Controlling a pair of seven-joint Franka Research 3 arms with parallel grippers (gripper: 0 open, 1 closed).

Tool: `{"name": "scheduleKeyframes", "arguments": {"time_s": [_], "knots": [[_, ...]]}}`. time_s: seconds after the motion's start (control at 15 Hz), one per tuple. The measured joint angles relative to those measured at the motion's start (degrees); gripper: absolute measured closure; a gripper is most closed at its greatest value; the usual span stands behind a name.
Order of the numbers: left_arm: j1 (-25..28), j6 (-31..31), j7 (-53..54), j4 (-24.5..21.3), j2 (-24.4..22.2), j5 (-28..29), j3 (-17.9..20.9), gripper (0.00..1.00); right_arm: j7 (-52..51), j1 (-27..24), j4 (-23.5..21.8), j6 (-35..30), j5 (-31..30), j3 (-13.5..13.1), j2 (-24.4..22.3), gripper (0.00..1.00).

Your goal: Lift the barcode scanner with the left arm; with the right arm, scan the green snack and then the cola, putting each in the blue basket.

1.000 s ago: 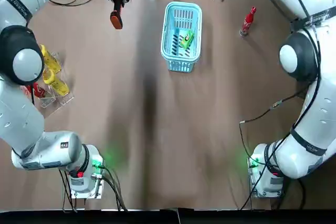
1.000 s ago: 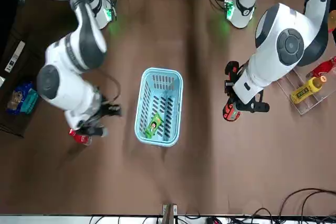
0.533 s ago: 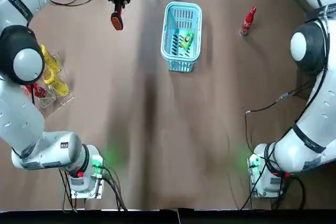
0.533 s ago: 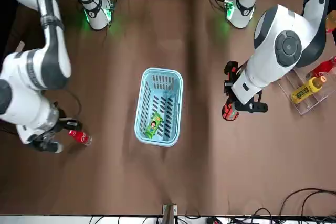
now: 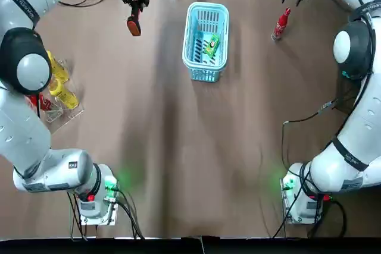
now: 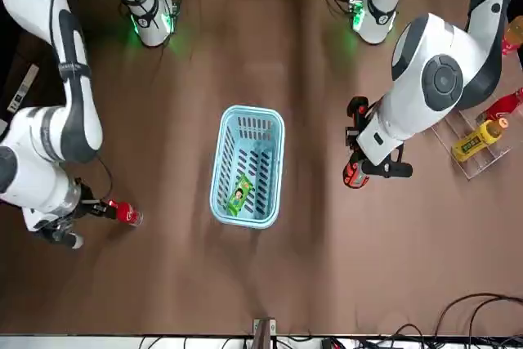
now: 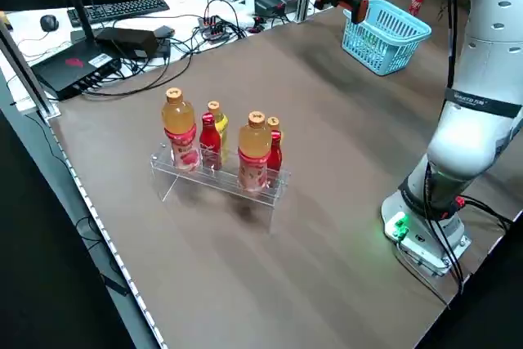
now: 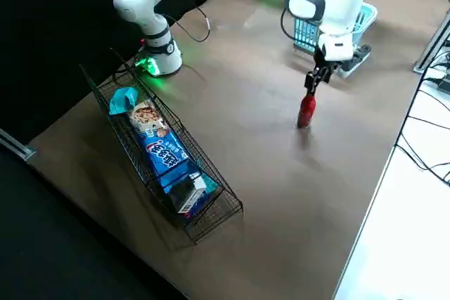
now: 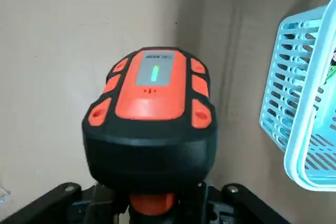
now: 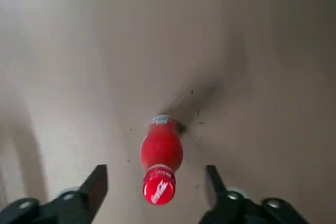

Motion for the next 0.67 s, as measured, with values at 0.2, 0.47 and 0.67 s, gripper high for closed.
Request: {"name": "scheduleKeyframes", "arguments": {"time_s": [0.2, 0.47, 0.67], "knots": [[-0.1, 0.0, 0.0, 0.0, 0.3, 0.0, 0.0, 0.64, 0.0, 0.1, -1.0, 0.4, 0.0, 0.2, 0.7, 0.16], [-0.2, 0.0, 0.0, 0.0, 0.7, 0.0, -0.1, 0.64, 0.0, 0.2, -1.9, 0.4, 0.0, 0.4, 1.2, 0.25], [-0.2, 0.0, 0.0, 0.0, 1.1, 0.0, -0.1, 0.64, 0.0, 0.2, -2.1, 0.4, -0.1, 0.4, 1.2, 0.31]]}}
